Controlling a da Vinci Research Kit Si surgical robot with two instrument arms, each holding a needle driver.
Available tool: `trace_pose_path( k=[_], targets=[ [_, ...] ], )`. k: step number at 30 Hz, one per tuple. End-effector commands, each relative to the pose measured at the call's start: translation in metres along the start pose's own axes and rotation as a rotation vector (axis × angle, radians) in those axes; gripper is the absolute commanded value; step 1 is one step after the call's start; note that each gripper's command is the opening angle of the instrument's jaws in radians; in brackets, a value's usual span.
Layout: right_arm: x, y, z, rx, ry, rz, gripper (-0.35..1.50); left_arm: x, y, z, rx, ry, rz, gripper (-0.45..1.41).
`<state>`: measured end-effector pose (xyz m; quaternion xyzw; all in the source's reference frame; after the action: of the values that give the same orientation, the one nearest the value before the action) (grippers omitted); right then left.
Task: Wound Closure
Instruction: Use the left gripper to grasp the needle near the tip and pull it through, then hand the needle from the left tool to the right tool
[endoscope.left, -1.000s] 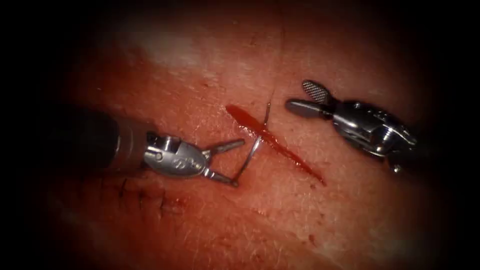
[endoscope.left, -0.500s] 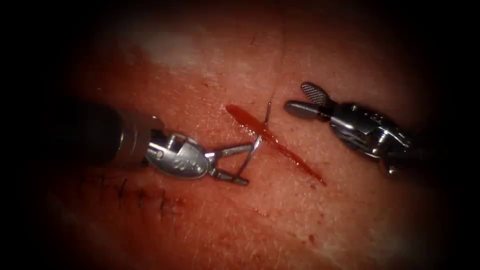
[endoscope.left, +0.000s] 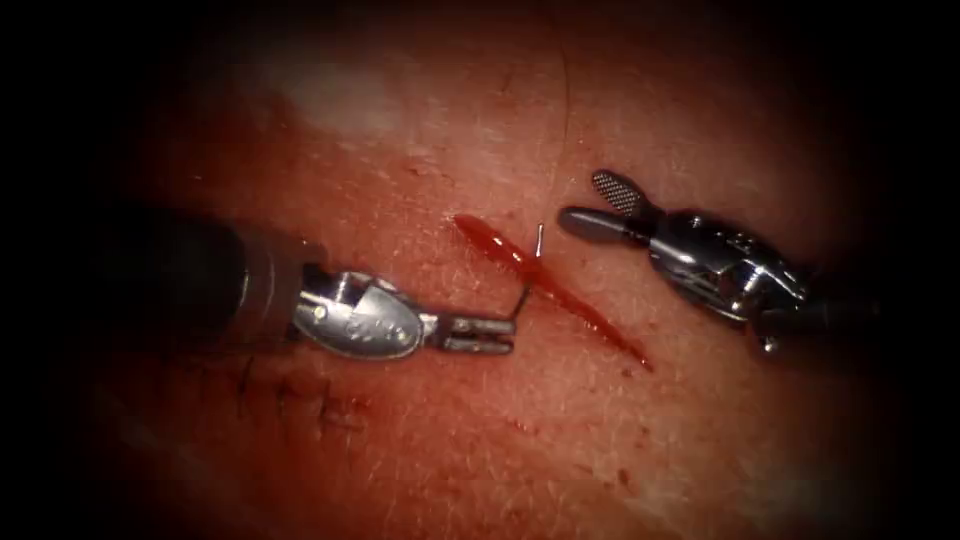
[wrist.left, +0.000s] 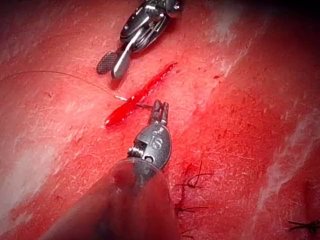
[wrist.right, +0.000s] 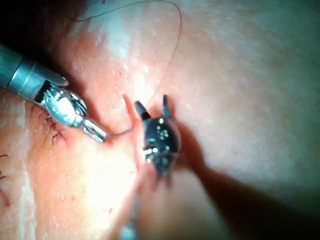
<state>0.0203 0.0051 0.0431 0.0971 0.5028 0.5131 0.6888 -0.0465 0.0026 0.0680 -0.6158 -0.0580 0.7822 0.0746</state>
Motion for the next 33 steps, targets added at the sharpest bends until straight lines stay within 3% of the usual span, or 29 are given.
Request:
trace_pose_path(
  k=[1,7,11,16,19,26,28,30,33],
  targets=[
    [-0.0009,-0.0004,0.0004,0.003,-0.002,0.001,0.53,0.0001,0.0006,0.0004,-0.018,0.015,-0.051,-0.45],
    [-0.0009,-0.0004,0.0004,0.003,-0.002,0.001,0.49,0.0045,0.0016,-0.0007,-0.165,0.079,-0.272,-0.45],
    [-0.0009,-0.0004,0.0004,0.003,-0.002,0.001,0.47,0.0065,0.0021,-0.0011,-0.172,0.082,-0.33,-0.45],
    [-0.0009,-0.0004,0.0004,0.003,-0.002,0.001,0.46,0.0072,0.0031,-0.0015,-0.193,0.001,-0.329,-0.45],
    [-0.0009,-0.0005,0.0003,0.003,-0.003,0.002,0.46,0.0072,0.0032,-0.0021,-0.152,-0.058,-0.202,-0.45],
    [-0.0007,-0.0008,0.0001,0.035,-0.016,0.01,0.46,0.0084,0.0015,-0.0041,0.014,-0.08,0.071,-0.45],
    [-0.0005,-0.0008,0.0,0.058,-0.023,-0.019,0.46,0.0089,0.0009,-0.0046,0.052,-0.074,0.102,-0.45],
    [-0.0003,-0.0009,0.0,0.072,-0.027,-0.065,0.58,0.0094,0.0005,-0.0052,0.099,-0.066,0.144,-0.45],
    [0.0002,-0.0014,-0.0003,0.115,-0.041,-0.107,0.47,0.0101,0.0,-0.0056,0.153,-0.055,0.191,-0.45]
  ],
)
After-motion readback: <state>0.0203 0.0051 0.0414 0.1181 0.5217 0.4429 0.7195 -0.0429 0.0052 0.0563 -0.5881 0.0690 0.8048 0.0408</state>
